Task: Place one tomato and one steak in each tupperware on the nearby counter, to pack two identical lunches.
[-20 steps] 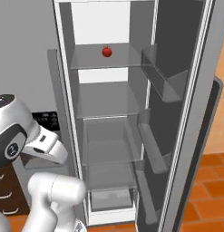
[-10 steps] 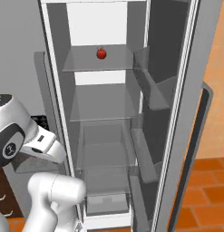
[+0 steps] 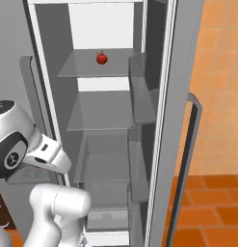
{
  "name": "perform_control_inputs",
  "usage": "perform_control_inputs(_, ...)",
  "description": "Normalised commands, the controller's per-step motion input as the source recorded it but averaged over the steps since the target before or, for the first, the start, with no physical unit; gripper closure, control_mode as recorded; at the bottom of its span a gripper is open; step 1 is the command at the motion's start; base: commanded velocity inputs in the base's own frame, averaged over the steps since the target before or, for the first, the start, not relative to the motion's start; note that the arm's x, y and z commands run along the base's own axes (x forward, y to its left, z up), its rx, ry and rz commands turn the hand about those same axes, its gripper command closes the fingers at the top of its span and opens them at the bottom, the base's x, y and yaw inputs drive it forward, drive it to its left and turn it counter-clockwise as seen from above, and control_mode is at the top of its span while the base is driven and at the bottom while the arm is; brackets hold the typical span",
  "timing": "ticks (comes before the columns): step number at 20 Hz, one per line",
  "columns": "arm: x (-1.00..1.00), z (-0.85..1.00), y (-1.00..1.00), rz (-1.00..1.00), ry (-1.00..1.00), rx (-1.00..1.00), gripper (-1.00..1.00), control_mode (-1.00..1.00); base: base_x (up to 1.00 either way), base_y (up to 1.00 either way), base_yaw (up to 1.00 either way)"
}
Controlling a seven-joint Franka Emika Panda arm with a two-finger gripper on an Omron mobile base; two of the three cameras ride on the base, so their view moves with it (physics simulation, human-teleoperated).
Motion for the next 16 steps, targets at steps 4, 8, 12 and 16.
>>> perform_control_inputs(4, 0.0, 0.0, 0.0, 0.0, 0.0, 0.0, -1.0, 1.0, 0.3, -0.19, 0.21)
perform_control_inputs(8, 0.0, 0.0, 0.0, 0.0, 0.0, 0.0, -1.0, 1.0, 0.28, -0.29, 0.21)
perform_control_inputs(12, 0.0, 0.0, 0.0, 0.0, 0.0, 0.0, -1.0, 1.0, 0.3, -0.33, 0.19)
perform_control_inputs(16, 0.0, 0.0, 0.0, 0.0, 0.0, 0.0, -1.0, 1.0, 0.25, -0.37, 0.18)
